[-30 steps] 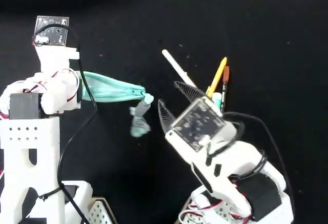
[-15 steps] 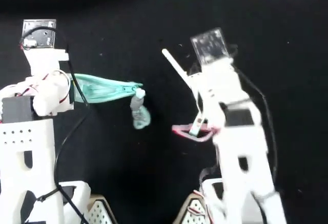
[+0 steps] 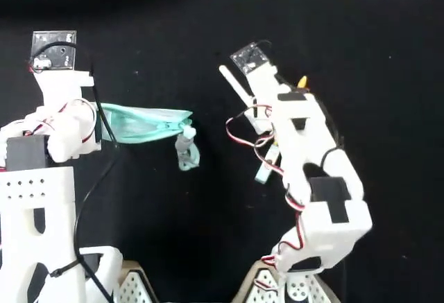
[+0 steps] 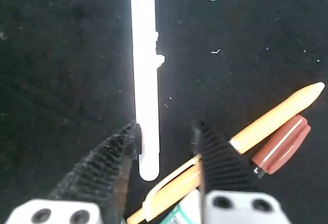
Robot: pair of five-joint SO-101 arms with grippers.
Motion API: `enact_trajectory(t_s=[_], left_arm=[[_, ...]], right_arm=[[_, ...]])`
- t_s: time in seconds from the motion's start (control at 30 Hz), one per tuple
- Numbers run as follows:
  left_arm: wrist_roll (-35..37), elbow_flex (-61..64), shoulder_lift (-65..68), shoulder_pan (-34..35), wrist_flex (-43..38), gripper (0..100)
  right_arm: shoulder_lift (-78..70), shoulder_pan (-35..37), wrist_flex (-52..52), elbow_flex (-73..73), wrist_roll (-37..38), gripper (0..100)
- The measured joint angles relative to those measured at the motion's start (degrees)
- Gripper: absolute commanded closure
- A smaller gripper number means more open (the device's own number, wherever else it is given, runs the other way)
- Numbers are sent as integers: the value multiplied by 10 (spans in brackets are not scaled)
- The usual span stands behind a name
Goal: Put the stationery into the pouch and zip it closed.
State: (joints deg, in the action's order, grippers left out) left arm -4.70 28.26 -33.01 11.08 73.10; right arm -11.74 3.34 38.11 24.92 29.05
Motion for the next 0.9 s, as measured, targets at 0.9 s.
enact_trajectory(t_s=[0.9], left_arm=[[16,31,-204,-59,106,970]], right_arm=[[-18,0,38,-14,45,986]])
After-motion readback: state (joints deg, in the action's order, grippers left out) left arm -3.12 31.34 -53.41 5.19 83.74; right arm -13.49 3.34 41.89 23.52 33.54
